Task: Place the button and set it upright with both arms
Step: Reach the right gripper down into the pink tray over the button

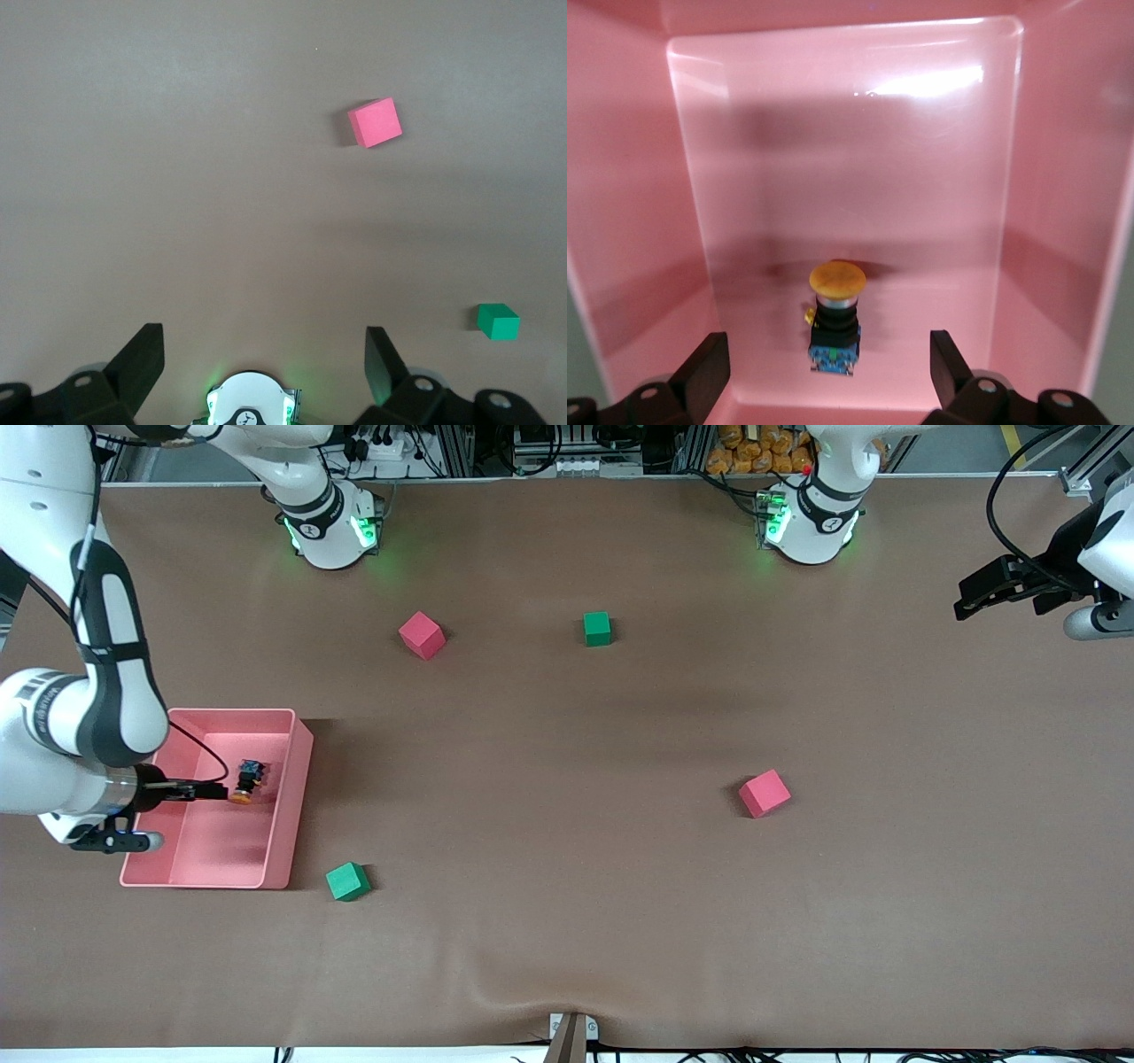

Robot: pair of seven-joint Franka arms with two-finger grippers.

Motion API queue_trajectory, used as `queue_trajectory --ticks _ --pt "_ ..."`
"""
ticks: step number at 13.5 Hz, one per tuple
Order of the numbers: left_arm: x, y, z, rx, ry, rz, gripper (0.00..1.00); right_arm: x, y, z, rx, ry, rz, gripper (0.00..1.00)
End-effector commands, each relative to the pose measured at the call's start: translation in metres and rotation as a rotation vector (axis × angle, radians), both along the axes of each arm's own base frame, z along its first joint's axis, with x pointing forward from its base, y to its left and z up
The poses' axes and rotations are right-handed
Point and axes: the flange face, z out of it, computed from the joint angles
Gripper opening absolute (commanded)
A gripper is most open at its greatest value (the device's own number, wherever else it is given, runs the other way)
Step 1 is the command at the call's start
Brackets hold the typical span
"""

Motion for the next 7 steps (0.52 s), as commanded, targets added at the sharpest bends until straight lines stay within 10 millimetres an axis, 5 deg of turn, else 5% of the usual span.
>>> queue_trajectory --ticks 1,7 --pt "-0.001 0.003 0.001 0.014 -0.004 -0.005 1.0 -0.001 0.0 -0.029 0.031 0.0 -0.017 1.0" --pt "-0.001 0.003 -0.001 0.014 -0.003 -0.005 1.0 -0.016 0.01 -0.079 0.005 -0.03 0.011 1.0"
